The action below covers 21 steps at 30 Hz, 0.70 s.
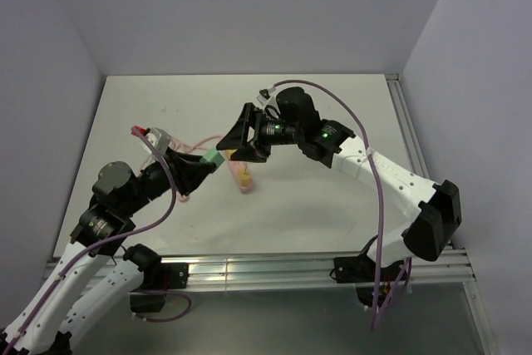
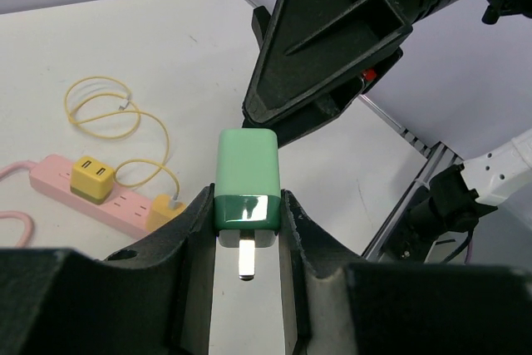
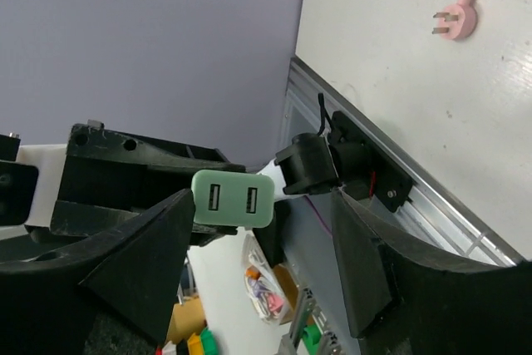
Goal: Insert the plug
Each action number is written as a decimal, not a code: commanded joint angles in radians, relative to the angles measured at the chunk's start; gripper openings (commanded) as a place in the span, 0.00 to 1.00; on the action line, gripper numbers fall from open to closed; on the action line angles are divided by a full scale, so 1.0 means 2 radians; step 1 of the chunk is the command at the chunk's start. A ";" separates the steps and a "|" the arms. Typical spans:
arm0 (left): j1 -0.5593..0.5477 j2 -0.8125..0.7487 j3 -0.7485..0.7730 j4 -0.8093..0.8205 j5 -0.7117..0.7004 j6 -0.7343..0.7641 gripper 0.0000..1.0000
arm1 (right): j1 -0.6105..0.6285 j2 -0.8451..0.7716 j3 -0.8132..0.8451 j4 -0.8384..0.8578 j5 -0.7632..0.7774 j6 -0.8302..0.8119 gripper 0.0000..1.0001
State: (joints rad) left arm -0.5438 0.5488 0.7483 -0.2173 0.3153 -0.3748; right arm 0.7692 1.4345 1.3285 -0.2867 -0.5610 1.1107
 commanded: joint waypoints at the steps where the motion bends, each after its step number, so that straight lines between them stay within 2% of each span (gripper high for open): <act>1: 0.000 -0.001 0.022 0.007 0.003 0.019 0.00 | 0.009 0.001 0.038 -0.011 -0.025 0.001 0.73; 12: 0.000 0.003 0.027 0.000 0.016 0.029 0.01 | 0.023 0.017 0.037 0.009 -0.047 0.009 0.71; 21: 0.000 0.001 0.035 -0.021 0.039 0.039 0.00 | 0.026 0.031 0.035 0.011 -0.055 -0.003 0.60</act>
State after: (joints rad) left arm -0.5438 0.5583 0.7586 -0.2703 0.3553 -0.3283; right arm 0.8158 1.4864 1.3560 -0.2966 -0.6479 1.1248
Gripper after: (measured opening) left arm 0.334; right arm 0.609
